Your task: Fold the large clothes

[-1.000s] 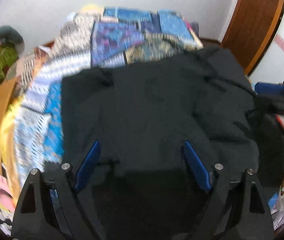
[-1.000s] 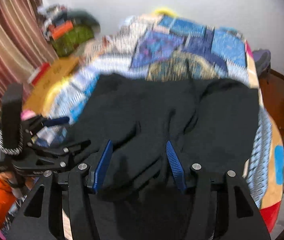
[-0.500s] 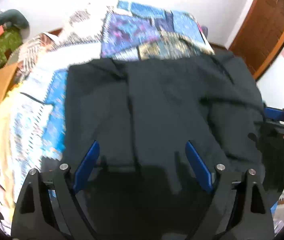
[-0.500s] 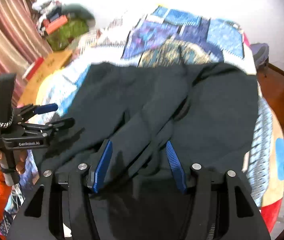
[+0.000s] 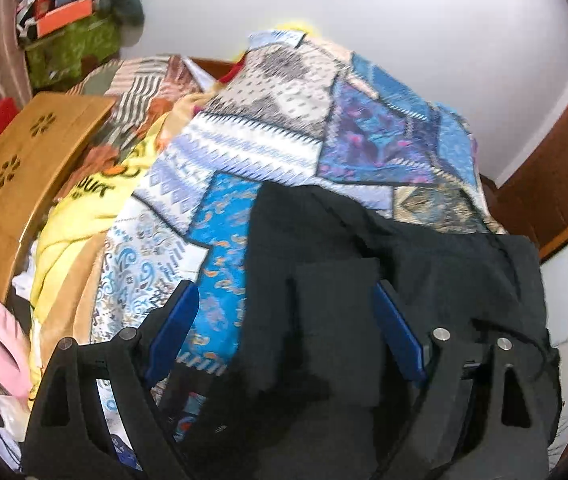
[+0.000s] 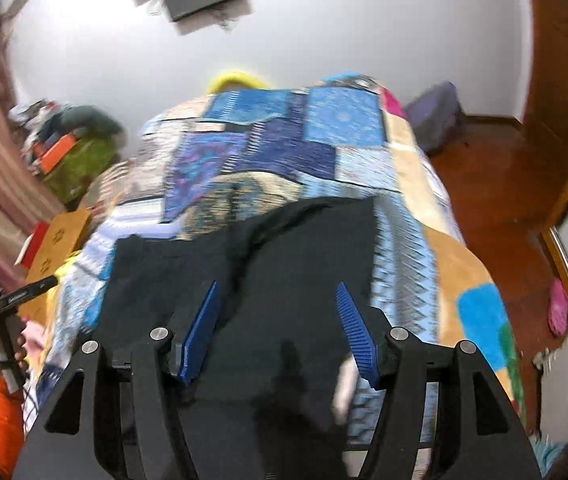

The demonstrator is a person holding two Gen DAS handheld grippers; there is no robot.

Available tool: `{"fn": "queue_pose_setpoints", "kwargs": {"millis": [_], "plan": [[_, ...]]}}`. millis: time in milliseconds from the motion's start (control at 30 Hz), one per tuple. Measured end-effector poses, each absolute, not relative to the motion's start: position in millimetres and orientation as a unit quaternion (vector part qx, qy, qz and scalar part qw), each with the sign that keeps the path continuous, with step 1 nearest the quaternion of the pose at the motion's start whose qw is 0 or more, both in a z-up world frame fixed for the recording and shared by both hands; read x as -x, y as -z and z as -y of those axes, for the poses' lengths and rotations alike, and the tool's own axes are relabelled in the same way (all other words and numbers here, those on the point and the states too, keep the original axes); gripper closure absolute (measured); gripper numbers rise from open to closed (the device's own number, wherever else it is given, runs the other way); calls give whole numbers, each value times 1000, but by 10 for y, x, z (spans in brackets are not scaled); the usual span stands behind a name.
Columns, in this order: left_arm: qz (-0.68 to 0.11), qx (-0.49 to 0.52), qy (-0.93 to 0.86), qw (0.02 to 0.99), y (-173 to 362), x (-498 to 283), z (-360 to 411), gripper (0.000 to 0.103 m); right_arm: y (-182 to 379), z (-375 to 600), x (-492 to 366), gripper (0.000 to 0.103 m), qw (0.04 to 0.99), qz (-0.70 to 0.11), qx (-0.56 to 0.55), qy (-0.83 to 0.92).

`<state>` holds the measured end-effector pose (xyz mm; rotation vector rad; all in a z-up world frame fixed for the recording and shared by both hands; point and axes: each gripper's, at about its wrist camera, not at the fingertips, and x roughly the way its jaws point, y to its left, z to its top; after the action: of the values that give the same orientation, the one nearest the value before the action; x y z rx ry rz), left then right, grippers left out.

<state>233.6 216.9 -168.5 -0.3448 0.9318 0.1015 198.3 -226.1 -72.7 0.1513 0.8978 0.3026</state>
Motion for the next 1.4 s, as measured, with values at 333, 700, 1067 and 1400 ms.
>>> {"fn": "queue_pose_setpoints", "kwargs": {"millis": [333, 700, 1067, 1400], "plan": [[-508, 307, 7, 804, 2633, -2626, -2503, 16, 1332, 2756, -2238, 46, 831, -514, -174, -123], [-517, 365, 42, 773, 3023, -2936, -2533, 26, 1727, 2742, -2504, 46, 772, -549, -258, -186], [-525, 348, 32, 776, 3074, -3205, -2403, 63, 1680, 2539, -2661, 84, 777, -550, -233, -199], [-498, 250, -15, 830, 2452, -3027, -2227, 99, 1065, 2253, -2737, 97, 816, -498, -174, -236]]}}
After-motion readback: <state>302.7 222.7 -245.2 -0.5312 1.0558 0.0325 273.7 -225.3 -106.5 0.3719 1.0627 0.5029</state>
